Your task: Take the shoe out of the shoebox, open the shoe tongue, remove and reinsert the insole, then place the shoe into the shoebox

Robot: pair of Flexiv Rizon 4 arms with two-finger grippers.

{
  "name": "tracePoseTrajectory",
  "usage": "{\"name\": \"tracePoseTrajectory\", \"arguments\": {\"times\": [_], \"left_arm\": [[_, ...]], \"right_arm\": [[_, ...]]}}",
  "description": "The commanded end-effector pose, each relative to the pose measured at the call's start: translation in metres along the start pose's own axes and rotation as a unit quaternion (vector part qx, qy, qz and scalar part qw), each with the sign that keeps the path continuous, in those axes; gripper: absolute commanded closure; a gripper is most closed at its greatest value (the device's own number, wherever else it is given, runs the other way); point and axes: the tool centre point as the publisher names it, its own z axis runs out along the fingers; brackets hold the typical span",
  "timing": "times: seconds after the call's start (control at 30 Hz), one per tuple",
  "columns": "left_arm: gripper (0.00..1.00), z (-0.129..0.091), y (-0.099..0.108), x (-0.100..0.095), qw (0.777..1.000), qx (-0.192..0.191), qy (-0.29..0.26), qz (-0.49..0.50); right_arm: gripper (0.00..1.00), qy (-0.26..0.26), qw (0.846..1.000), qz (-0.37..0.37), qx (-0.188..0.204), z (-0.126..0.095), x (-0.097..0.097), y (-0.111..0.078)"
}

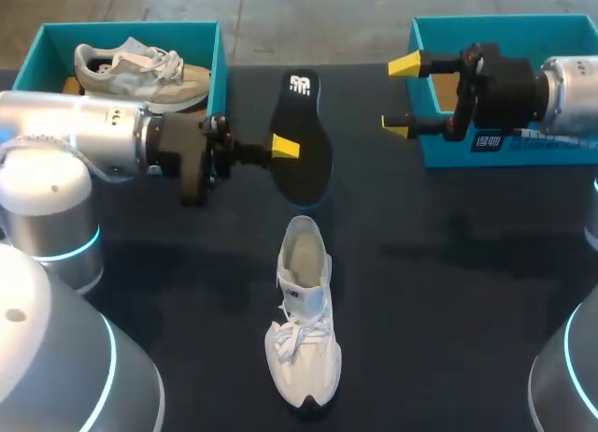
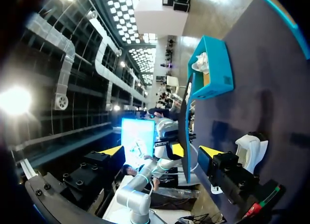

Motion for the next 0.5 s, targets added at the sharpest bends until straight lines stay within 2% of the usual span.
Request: {"name": "tracePoseTrajectory", "arguments": {"times": [0.03, 0.17, 0.23, 0.37, 0.5], "left_arm": [[1.0, -0.001, -0.001, 0.0, 1.0, -0.001, 0.0, 0.001], [1.0, -0.001, -0.001, 0.0, 1.0, -0.001, 0.0, 0.001], [1.0, -0.001, -0.001, 0.0, 1.0, -0.001, 0.0, 0.001], [1.0, -0.005, -0.008, -0.003, 0.998, 0.035, -0.026, -0.04], [1.0, -0.013, -0.011, -0.005, 0.996, 0.035, -0.031, -0.076]], "right_arm": [[0.0, -0.001, 1.0, 0.0, -0.002, 0.001, 0.0, -0.001], [0.0, -0.001, 1.0, 0.0, -0.002, 0.001, 0.0, -0.001], [0.0, -0.001, 1.0, 0.004, 0.016, 0.01, -0.004, 0.0], [0.0, 0.01, 0.999, 0.013, 0.032, 0.017, -0.017, -0.01], [0.0, 0.018, 0.999, 0.014, 0.037, 0.016, -0.027, -0.022]]}}
